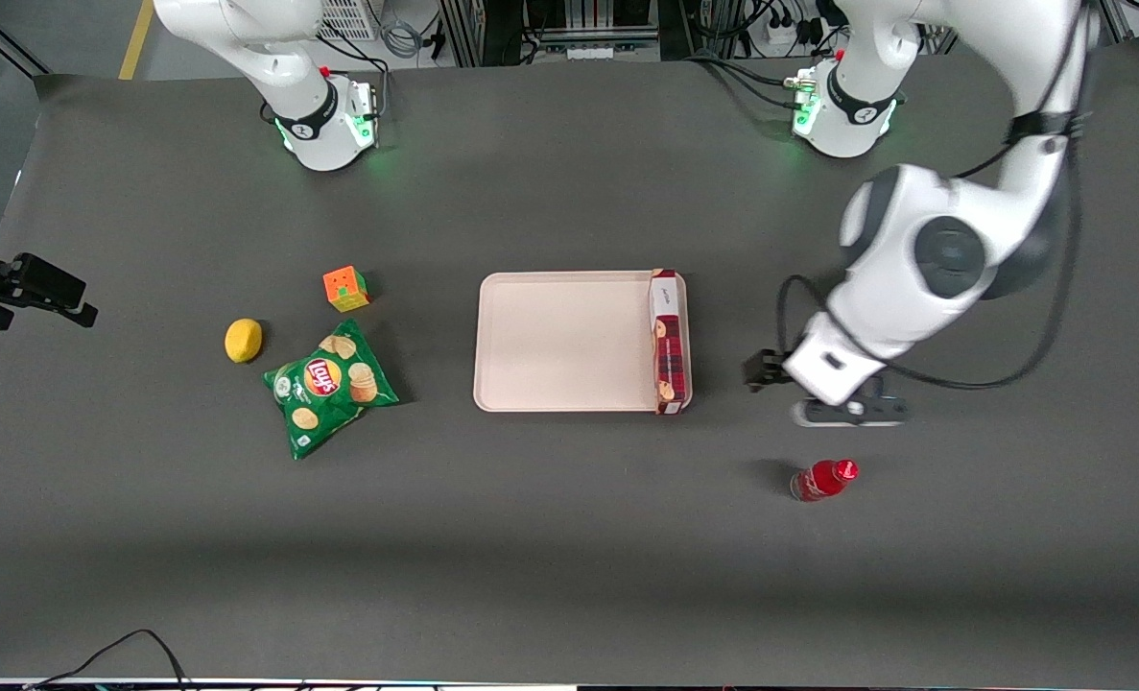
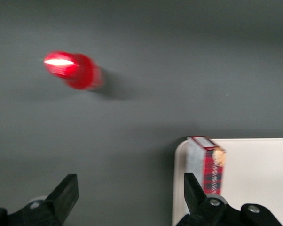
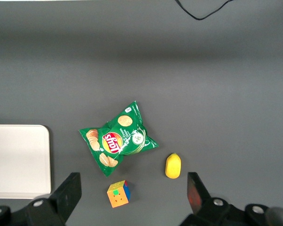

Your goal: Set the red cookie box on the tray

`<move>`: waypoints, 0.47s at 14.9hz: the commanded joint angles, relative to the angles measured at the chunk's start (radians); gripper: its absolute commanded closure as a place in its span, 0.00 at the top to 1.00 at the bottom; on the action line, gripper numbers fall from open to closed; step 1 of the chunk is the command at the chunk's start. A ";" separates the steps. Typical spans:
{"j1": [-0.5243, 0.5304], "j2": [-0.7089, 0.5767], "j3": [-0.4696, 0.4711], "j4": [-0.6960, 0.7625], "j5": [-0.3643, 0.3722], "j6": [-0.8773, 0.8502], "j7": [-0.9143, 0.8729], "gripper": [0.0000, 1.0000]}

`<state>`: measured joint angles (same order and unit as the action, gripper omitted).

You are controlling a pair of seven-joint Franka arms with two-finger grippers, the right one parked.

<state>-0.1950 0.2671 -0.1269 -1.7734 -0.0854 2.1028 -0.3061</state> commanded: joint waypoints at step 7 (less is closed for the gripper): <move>0.172 -0.261 0.075 0.065 0.071 -0.339 0.168 1.00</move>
<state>-0.0638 0.0946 -0.0452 -1.6935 -0.0614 1.8199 -0.1502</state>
